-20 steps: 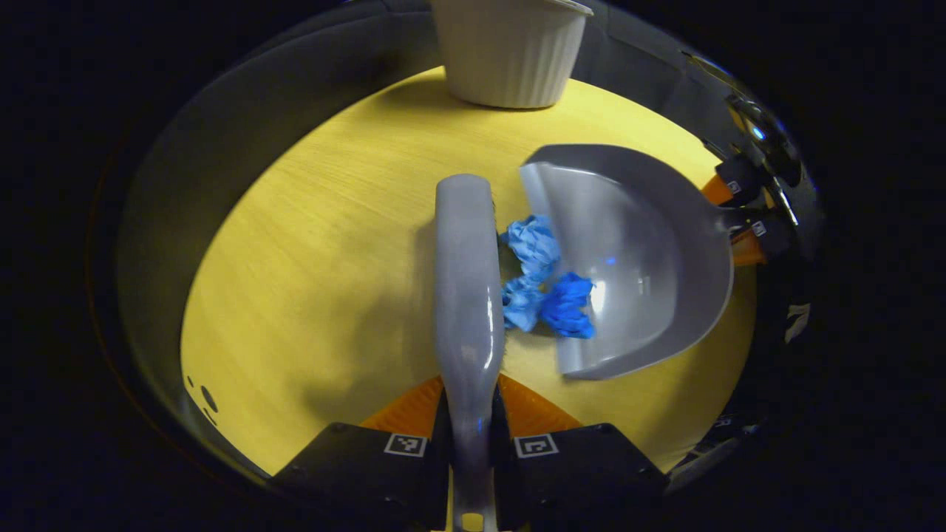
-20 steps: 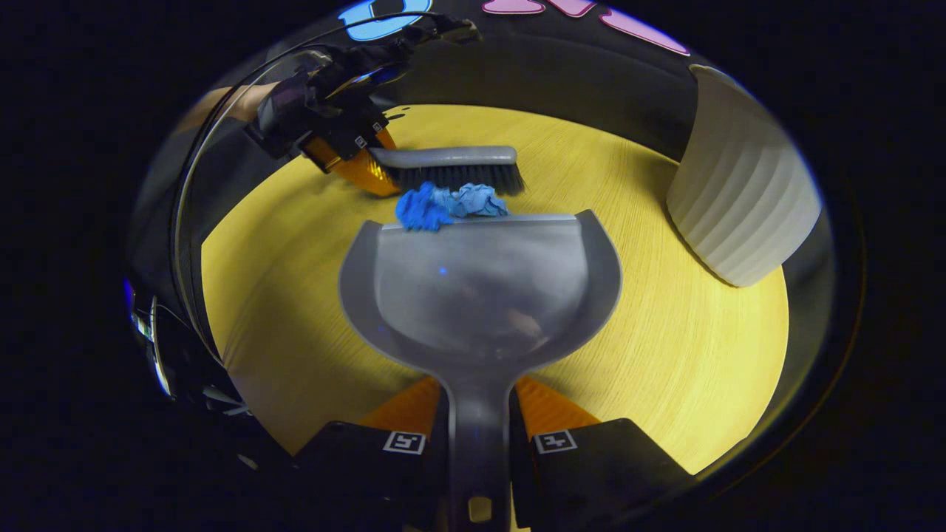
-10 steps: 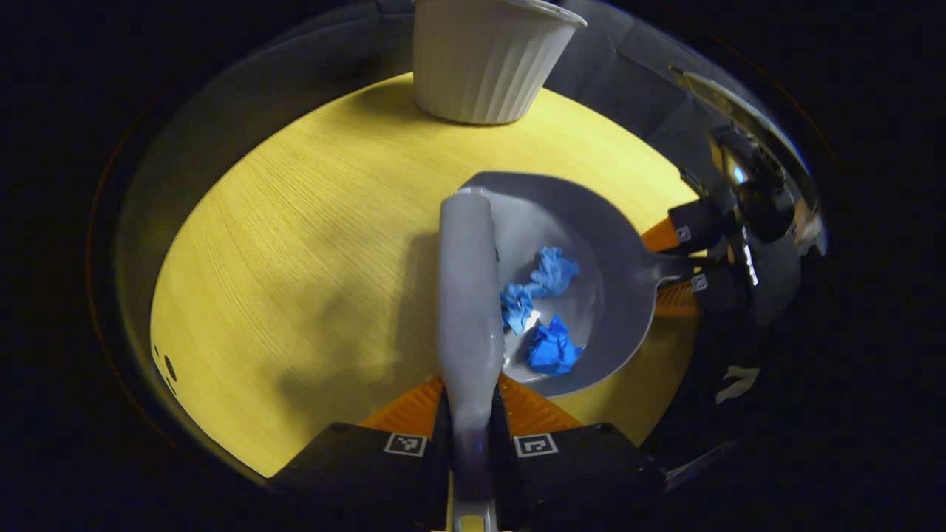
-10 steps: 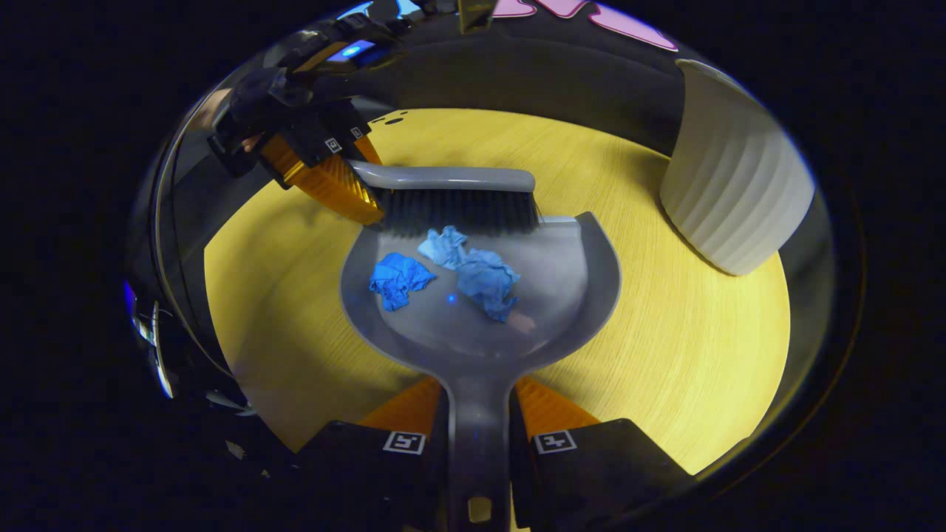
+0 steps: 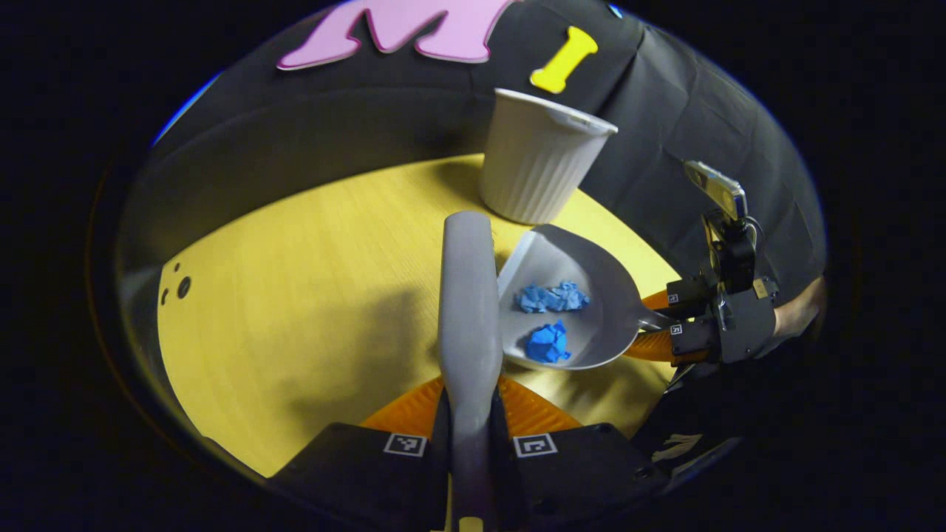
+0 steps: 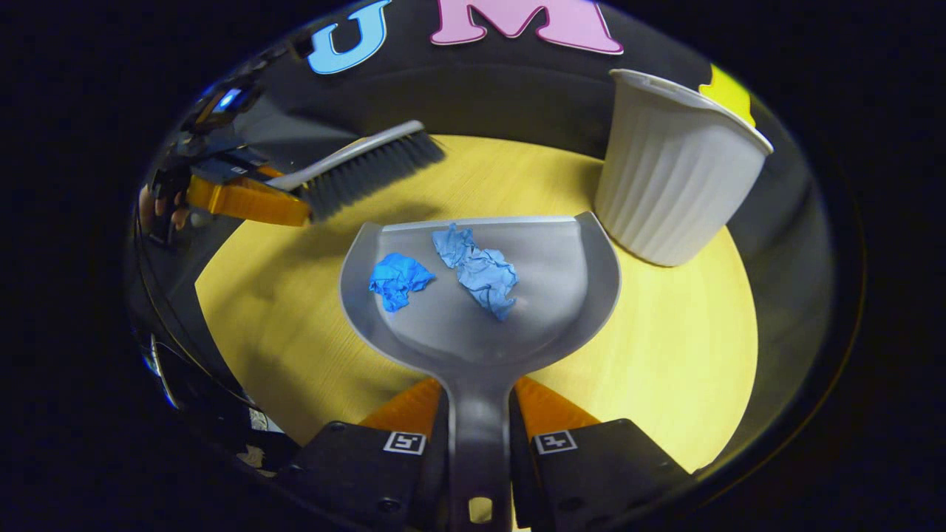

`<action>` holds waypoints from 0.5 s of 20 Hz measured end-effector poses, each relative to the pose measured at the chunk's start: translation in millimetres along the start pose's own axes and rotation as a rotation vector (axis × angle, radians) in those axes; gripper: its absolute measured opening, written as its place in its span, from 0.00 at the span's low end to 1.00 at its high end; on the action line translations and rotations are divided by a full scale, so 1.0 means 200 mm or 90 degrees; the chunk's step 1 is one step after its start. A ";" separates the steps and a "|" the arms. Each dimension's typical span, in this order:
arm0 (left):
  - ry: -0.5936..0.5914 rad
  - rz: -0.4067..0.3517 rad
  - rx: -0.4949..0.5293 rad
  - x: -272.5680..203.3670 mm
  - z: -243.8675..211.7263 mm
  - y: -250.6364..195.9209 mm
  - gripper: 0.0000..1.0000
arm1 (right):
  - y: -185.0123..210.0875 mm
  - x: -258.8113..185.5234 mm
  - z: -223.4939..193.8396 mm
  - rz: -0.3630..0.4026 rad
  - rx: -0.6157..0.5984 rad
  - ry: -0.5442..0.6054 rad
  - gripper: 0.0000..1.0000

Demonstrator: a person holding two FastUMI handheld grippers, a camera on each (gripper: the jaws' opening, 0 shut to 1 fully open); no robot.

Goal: Pick up the small broom and dustpan from the desktop, sweep the trash into the dustpan with the broom, and then empty the trash into the garbage bin.

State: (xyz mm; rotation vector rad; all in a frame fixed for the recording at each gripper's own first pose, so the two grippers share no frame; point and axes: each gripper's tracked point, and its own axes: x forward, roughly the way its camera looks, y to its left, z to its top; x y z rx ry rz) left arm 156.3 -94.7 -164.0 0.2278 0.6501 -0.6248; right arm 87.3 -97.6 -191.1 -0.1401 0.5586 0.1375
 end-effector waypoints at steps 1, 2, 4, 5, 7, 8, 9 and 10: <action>-0.016 0.015 -0.007 -0.03 -0.04 0.04 0.29 | 0.00 -0.03 0.01 -0.009 0.005 -0.003 0.38; -0.027 0.032 -0.016 -0.05 -0.10 0.12 0.25 | -0.01 -0.08 0.04 -0.019 0.011 -0.010 0.38; -0.040 0.048 -0.033 -0.07 -0.23 0.24 0.29 | -0.03 -0.19 0.08 -0.039 0.013 -0.023 0.38; -0.049 0.061 -0.040 -0.08 -0.31 0.31 0.28 | -0.04 -0.25 0.11 -0.046 0.017 -0.027 0.38; -0.059 0.073 -0.048 -0.02 -0.48 0.42 0.32 | -0.05 -0.37 0.18 -0.047 0.039 -0.035 0.38; -0.052 0.071 -0.063 0.07 -0.59 0.41 0.28 | -0.05 -0.42 0.21 -0.049 0.044 -0.038 0.38; -0.048 0.069 -0.077 0.14 -0.68 0.42 0.28 | -0.08 -0.48 0.24 -0.055 0.037 -0.041 0.38; -0.046 0.067 -0.087 0.19 -0.75 0.43 0.29 | -0.09 -0.54 0.27 -0.060 0.031 -0.044 0.38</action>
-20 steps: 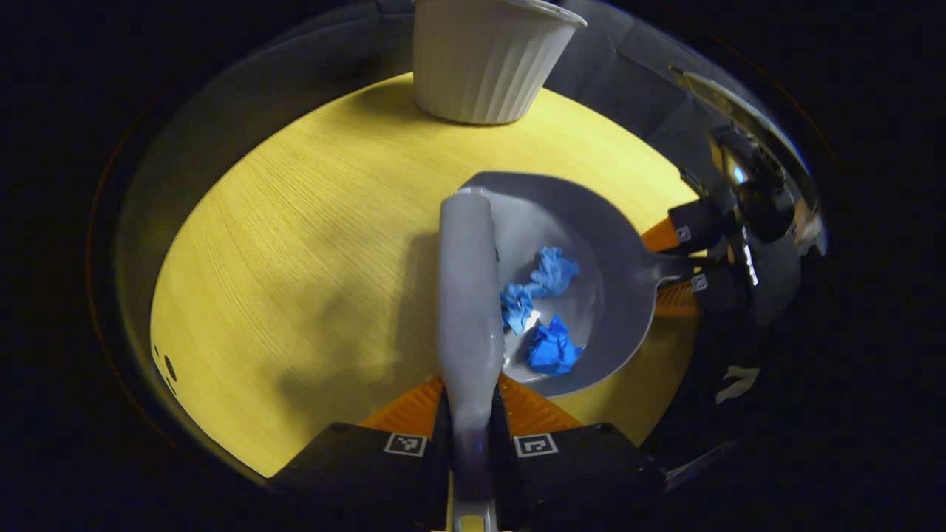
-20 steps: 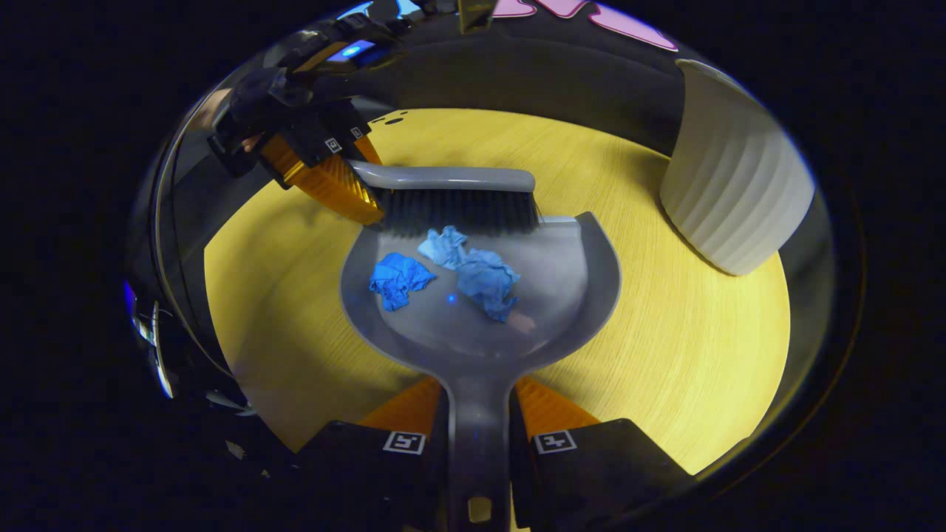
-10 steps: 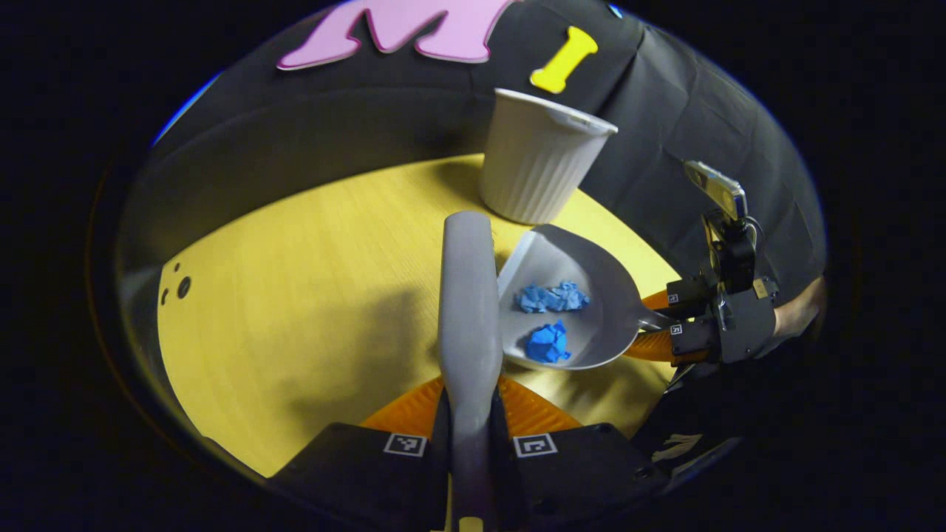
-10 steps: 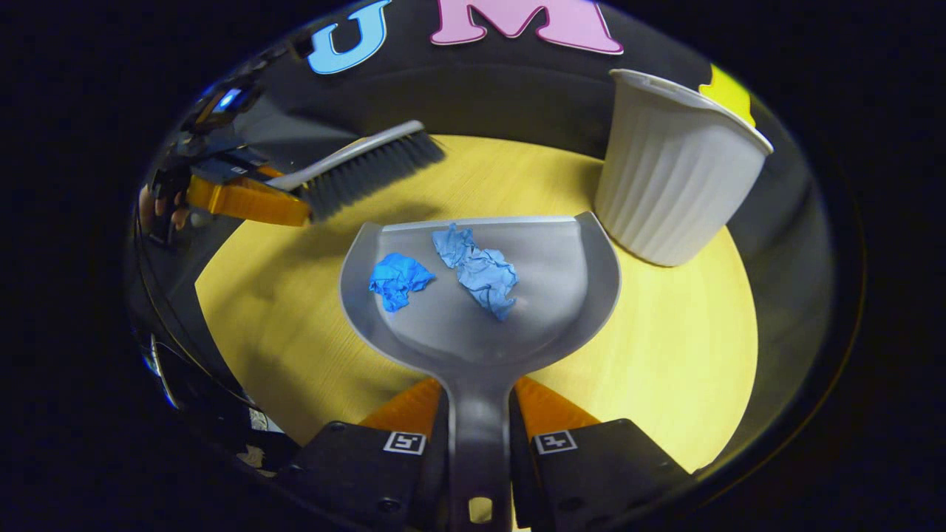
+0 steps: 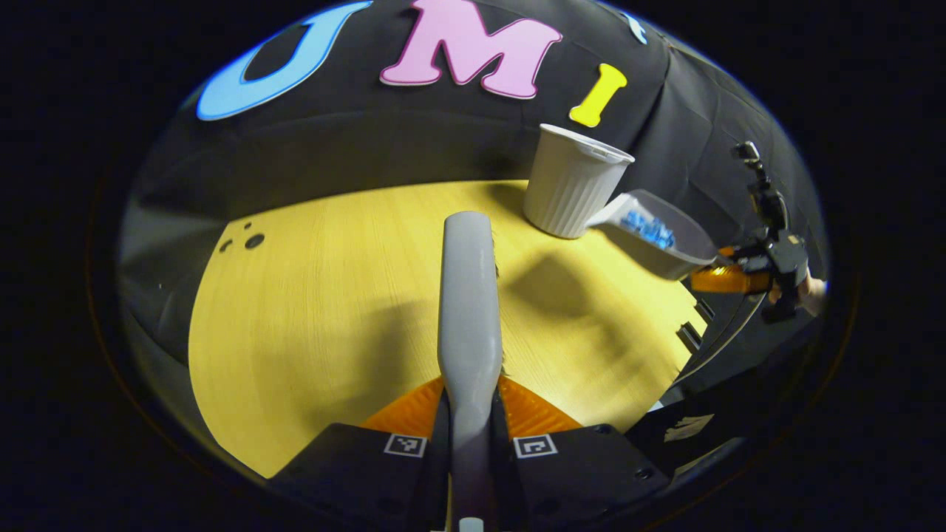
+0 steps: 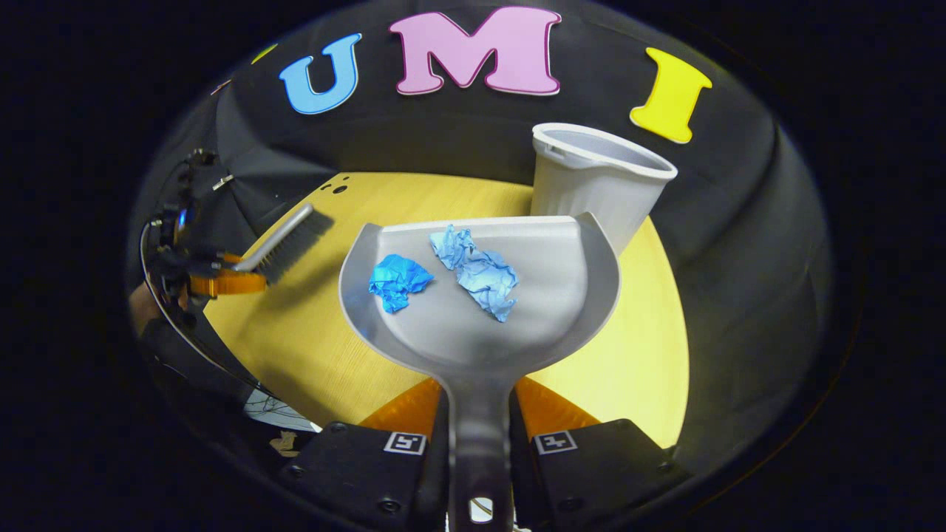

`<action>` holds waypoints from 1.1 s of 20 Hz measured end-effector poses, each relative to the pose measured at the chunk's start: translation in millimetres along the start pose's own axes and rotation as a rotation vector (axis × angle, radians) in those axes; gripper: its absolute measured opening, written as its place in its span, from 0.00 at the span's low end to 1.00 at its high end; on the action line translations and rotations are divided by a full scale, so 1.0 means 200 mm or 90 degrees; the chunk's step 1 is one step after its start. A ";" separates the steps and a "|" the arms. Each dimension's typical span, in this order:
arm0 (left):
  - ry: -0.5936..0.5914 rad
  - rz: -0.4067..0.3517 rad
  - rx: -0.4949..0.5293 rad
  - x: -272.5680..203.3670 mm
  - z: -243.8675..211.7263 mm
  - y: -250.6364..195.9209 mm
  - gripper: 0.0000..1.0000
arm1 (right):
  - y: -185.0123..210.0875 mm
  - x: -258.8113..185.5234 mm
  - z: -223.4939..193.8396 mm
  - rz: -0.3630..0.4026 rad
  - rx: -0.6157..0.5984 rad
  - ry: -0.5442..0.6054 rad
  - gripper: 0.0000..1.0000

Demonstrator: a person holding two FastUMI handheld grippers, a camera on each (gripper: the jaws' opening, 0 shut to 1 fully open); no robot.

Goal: Pick up the small broom and dustpan from the desktop, sweep the trash into the dustpan with the broom, and then empty the trash into the garbage bin.

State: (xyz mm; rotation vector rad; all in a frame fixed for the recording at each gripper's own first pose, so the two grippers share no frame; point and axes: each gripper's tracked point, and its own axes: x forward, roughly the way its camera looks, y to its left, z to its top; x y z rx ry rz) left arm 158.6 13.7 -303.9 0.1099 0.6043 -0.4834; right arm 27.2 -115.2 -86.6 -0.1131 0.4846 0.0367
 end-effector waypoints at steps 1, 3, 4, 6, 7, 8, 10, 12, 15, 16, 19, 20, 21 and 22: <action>0.001 -0.004 -0.009 0.02 -0.06 0.02 0.29 | 0.01 -0.08 0.02 0.002 0.000 -0.004 0.38; -0.008 -0.006 -0.016 0.02 -0.15 0.07 0.28 | 0.00 -0.20 0.10 0.012 0.012 -0.020 0.38; -0.011 -0.011 -0.017 0.02 -0.18 0.08 0.28 | -0.01 -0.25 0.15 0.010 0.012 -0.030 0.38; -0.002 -0.020 -0.026 0.04 -0.21 0.07 0.29 | -0.03 -0.32 0.28 -0.002 0.014 -0.049 0.38; -0.002 -0.021 -0.025 0.04 -0.21 0.06 0.29 | -0.04 -0.33 0.35 0.000 0.023 -0.062 0.38; -0.002 -0.022 -0.022 0.04 -0.20 0.06 0.28 | -0.05 -0.34 0.42 0.004 0.036 -0.077 0.38; -0.005 -0.018 -0.021 0.00 -0.22 0.06 0.28 | -0.12 -0.33 0.54 -0.011 0.048 -0.103 0.38; -0.005 -0.023 -0.032 -0.05 -0.22 0.06 0.31 | -0.21 -0.27 0.59 -0.029 0.070 -0.102 0.38; -0.003 -0.016 -0.033 -0.11 -0.21 0.09 0.29 | -0.32 -0.17 0.64 -0.034 0.122 -0.077 0.38; -0.004 -0.010 -0.033 -0.12 -0.21 0.10 0.28 | -0.38 -0.14 0.68 -0.050 0.121 -0.081 0.38; -0.010 0.001 -0.062 -0.15 -0.21 0.12 0.28 | -0.63 -0.05 0.80 -0.120 0.112 -0.090 0.38; -0.013 0.003 -0.072 -0.15 -0.21 0.14 0.28 | -0.72 -0.03 0.83 -0.147 0.103 -0.093 0.38; -0.015 0.008 -0.078 -0.15 -0.20 0.15 0.28 | -0.80 0.00 0.86 -0.173 0.097 -0.093 0.38; -0.016 0.012 -0.081 -0.15 -0.18 0.17 0.28 | -0.86 0.02 0.87 -0.198 0.087 -0.091 0.38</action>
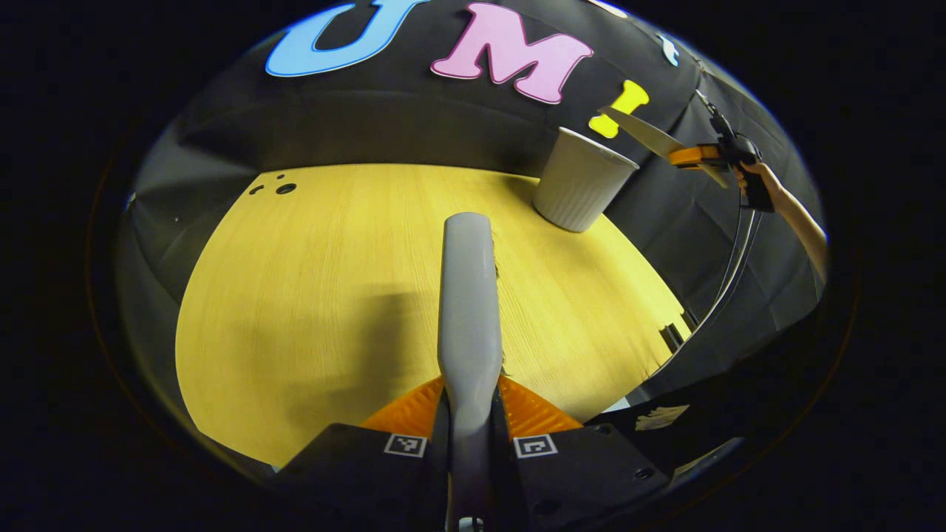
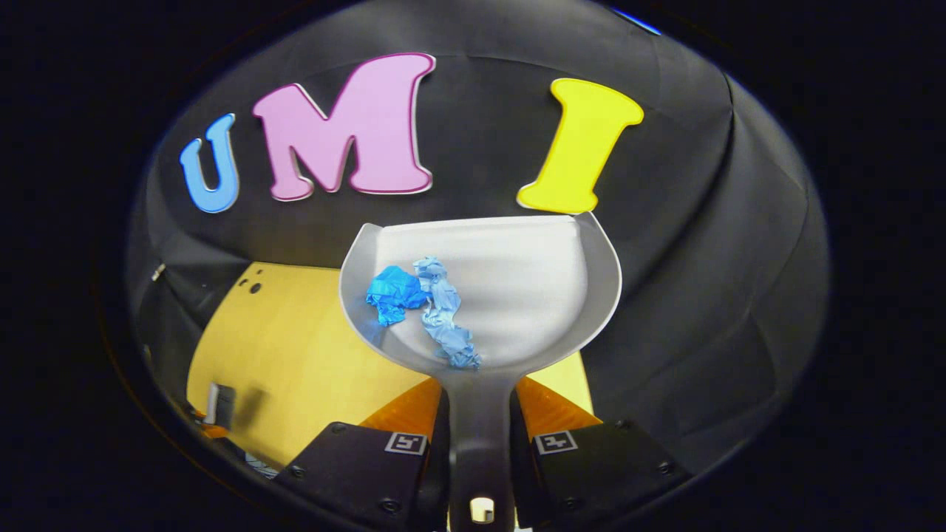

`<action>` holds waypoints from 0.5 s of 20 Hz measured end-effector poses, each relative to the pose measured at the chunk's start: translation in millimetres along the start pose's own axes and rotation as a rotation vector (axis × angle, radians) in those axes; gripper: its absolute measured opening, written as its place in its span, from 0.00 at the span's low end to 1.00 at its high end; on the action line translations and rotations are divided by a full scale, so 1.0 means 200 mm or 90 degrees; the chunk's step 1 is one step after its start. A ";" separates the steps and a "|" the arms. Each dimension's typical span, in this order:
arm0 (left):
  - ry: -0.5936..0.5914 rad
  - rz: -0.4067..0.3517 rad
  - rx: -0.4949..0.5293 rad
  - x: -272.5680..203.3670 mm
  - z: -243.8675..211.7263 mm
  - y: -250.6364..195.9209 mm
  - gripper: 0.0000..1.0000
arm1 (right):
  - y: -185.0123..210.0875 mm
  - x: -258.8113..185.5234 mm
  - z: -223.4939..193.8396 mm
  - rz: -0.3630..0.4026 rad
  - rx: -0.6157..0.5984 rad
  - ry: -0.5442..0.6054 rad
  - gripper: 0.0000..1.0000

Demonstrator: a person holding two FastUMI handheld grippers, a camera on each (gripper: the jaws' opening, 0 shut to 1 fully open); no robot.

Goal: Pick up the small broom and dustpan from the desktop, sweep the trash into the dustpan with the broom, and then empty the trash into the garbage bin.

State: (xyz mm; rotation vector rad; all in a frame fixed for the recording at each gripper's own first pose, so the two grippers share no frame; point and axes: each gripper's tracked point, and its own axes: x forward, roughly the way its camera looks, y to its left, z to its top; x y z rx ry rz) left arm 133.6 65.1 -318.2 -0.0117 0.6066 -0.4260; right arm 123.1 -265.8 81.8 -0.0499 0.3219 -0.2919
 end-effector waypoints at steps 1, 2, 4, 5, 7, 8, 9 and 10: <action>-0.002 0.004 -0.003 0.00 0.02 0.01 0.29 | -0.05 0.04 0.02 -0.020 -0.013 -0.003 0.38; -0.003 0.010 -0.008 0.00 0.04 0.03 0.28 | -0.08 0.09 0.02 -0.034 -0.022 -0.001 0.38; -0.012 0.016 -0.014 -0.01 0.10 0.05 0.29 | -0.11 0.18 0.01 -0.058 -0.042 0.007 0.38; -0.016 0.018 -0.015 -0.01 0.11 0.06 0.32 | -0.13 0.22 0.00 -0.071 -0.057 0.007 0.38; -0.018 0.023 -0.015 0.00 0.14 0.08 0.31 | -0.16 0.28 0.02 -0.090 -0.102 -0.021 0.38; -0.019 0.025 -0.016 0.00 0.14 0.08 0.29 | -0.17 0.31 0.03 -0.108 -0.145 -0.043 0.38; -0.025 0.025 -0.027 0.00 0.16 0.09 0.29 | -0.20 0.31 0.04 -0.128 -0.181 -0.050 0.38; -0.035 0.019 -0.046 0.00 0.19 0.07 0.29 | -0.20 0.31 0.04 -0.141 -0.208 -0.056 0.38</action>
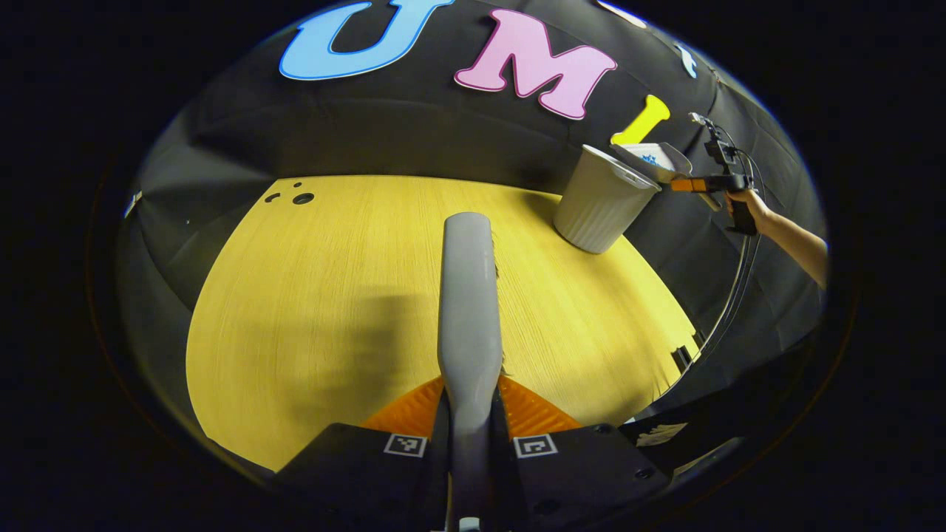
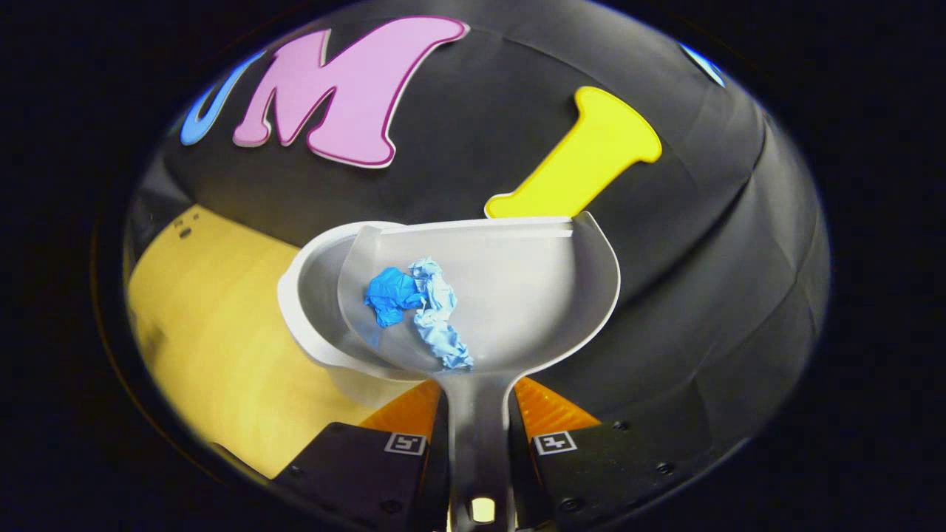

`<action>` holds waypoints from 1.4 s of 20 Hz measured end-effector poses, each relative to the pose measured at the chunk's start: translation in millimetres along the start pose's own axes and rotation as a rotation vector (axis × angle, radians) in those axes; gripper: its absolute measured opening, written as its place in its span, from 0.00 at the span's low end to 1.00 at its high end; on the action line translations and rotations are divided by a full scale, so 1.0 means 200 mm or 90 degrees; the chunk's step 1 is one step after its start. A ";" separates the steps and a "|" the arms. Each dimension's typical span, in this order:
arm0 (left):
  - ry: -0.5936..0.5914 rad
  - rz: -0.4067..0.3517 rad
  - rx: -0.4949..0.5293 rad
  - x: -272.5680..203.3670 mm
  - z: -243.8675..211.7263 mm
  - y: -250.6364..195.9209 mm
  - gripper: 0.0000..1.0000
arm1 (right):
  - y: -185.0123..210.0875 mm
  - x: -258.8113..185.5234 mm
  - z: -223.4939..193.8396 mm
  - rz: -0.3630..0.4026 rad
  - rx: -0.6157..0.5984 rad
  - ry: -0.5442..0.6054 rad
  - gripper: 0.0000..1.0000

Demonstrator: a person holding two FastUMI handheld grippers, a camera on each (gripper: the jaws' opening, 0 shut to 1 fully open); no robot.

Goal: Pick up the small broom and dustpan from the desktop, sweep the trash into the dustpan with the broom, and then empty the trash into the garbage bin.

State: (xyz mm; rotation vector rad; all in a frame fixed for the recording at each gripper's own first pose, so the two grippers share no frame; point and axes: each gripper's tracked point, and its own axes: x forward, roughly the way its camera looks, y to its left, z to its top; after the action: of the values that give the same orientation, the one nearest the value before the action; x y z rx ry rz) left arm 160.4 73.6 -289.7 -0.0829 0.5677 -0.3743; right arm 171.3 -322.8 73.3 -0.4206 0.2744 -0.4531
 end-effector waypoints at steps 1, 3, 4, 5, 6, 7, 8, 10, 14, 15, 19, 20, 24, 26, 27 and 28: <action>-0.008 -0.009 -0.021 0.00 0.02 -0.02 0.28 | 0.01 0.01 -0.01 0.000 -0.013 0.001 0.38; -0.022 -0.011 -0.051 0.00 0.05 -0.02 0.28 | 0.00 0.04 -0.03 0.002 -0.036 0.014 0.38; -0.025 -0.008 -0.056 0.01 0.05 -0.01 0.31 | -0.01 0.03 -0.03 -0.001 -0.055 0.019 0.38; -0.024 -0.006 -0.059 0.02 0.05 0.00 0.28 | -0.05 0.01 0.00 -0.020 -0.080 0.012 0.38; -0.021 -0.004 -0.063 0.01 0.05 0.00 0.28 | -0.07 0.02 0.02 -0.032 -0.102 0.005 0.38; -0.021 -0.008 -0.073 0.01 0.05 0.00 0.29 | -0.09 0.02 0.02 -0.043 -0.123 0.001 0.38; -0.018 -0.012 -0.086 0.01 0.05 0.00 0.28 | -0.12 0.03 0.01 -0.057 -0.144 0.003 0.38; -0.013 -0.007 -0.105 0.02 0.03 0.02 0.29 | -0.15 0.02 0.03 -0.082 -0.187 -0.001 0.37; -0.008 -0.010 -0.141 0.02 0.02 0.04 0.29 | -0.15 0.03 0.07 -0.129 -0.331 -0.017 0.37; -0.009 -0.020 -0.155 0.01 0.03 0.03 0.28 | -0.17 0.03 0.07 -0.139 -0.365 -0.024 0.37; -0.008 -0.016 -0.181 0.01 0.02 0.06 0.32 | -0.18 -0.01 0.11 -0.182 -0.452 -0.041 0.38; -0.006 -0.014 -0.181 0.00 0.01 0.07 0.29 | -0.20 -0.02 0.12 -0.195 -0.477 -0.042 0.37; 0.001 -0.014 -0.172 0.00 0.00 0.07 0.29 | -0.28 -0.14 0.14 -0.233 -0.596 -0.063 0.38; 0.005 -0.015 -0.170 0.00 -0.01 0.07 0.29 | -0.30 -0.08 0.11 -0.235 -0.609 -0.067 0.38; 0.006 -0.014 -0.170 0.00 -0.01 0.07 0.29 | -0.30 -0.07 0.11 -0.235 -0.607 -0.064 0.38; 0.007 -0.013 -0.172 0.01 -0.02 0.07 0.29 | -0.29 -0.08 0.12 -0.235 -0.603 -0.061 0.38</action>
State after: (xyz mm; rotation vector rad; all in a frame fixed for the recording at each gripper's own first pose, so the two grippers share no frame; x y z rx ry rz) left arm 164.5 87.0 -295.8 -0.3460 0.6260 -0.3159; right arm 144.4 -355.4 123.5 -1.4318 0.3092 -0.6472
